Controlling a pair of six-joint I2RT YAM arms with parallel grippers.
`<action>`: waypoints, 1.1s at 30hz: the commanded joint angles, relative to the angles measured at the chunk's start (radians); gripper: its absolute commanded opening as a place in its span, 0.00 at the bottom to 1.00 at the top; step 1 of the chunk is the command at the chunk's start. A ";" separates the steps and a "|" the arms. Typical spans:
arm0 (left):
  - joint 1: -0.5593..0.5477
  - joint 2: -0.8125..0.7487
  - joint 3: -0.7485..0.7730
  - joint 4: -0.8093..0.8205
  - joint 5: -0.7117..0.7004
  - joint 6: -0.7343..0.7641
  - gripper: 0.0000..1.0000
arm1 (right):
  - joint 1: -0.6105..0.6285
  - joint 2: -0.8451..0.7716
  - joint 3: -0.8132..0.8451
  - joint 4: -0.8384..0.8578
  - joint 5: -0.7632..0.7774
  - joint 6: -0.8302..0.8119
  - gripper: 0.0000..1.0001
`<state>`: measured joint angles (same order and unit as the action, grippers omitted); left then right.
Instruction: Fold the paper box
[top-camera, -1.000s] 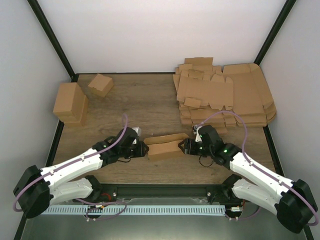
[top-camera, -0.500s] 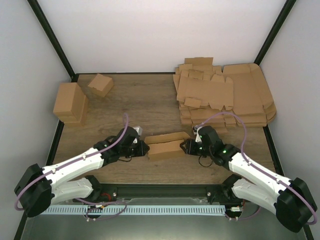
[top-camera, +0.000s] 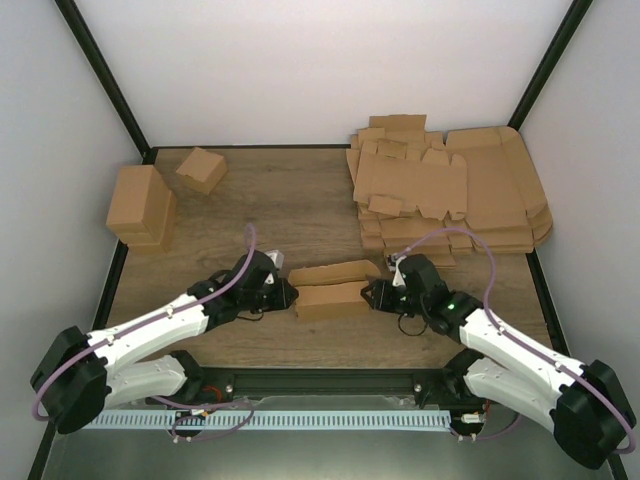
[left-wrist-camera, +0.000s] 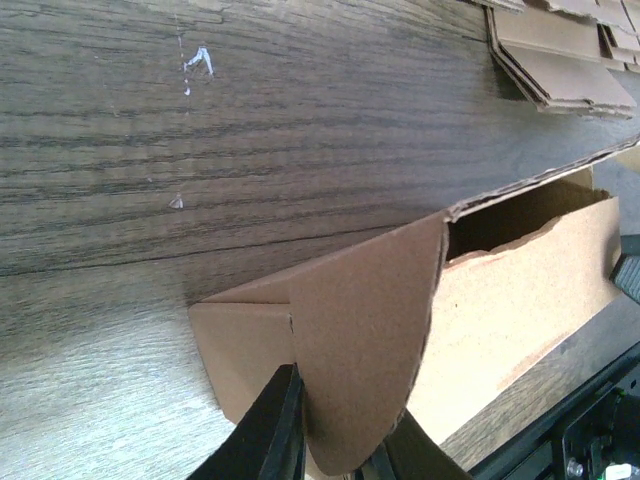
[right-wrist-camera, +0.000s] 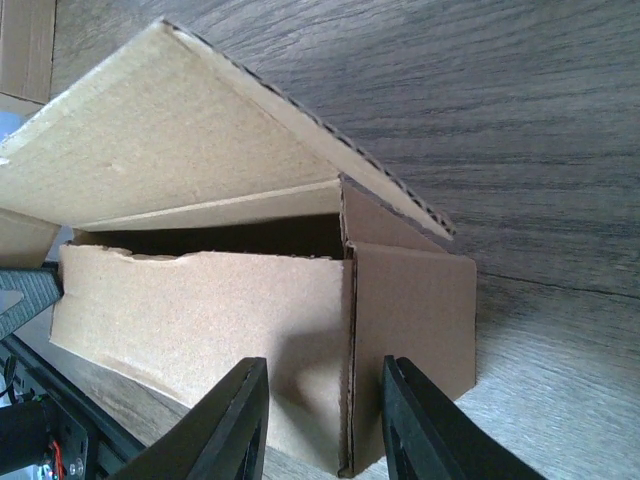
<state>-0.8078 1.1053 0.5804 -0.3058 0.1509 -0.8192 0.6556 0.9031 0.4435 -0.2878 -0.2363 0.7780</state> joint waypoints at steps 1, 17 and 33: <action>-0.001 0.041 -0.029 -0.016 0.026 0.010 0.11 | 0.015 -0.020 -0.008 0.028 -0.115 0.028 0.34; 0.038 0.065 0.042 -0.070 -0.036 0.115 0.13 | 0.032 -0.074 -0.036 0.072 -0.131 0.069 0.36; 0.040 -0.003 0.100 -0.231 -0.086 0.117 0.56 | 0.033 -0.117 0.030 -0.072 -0.005 -0.016 0.56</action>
<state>-0.7654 1.1252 0.6460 -0.4534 0.0875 -0.7086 0.6777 0.8024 0.3996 -0.2996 -0.2848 0.8043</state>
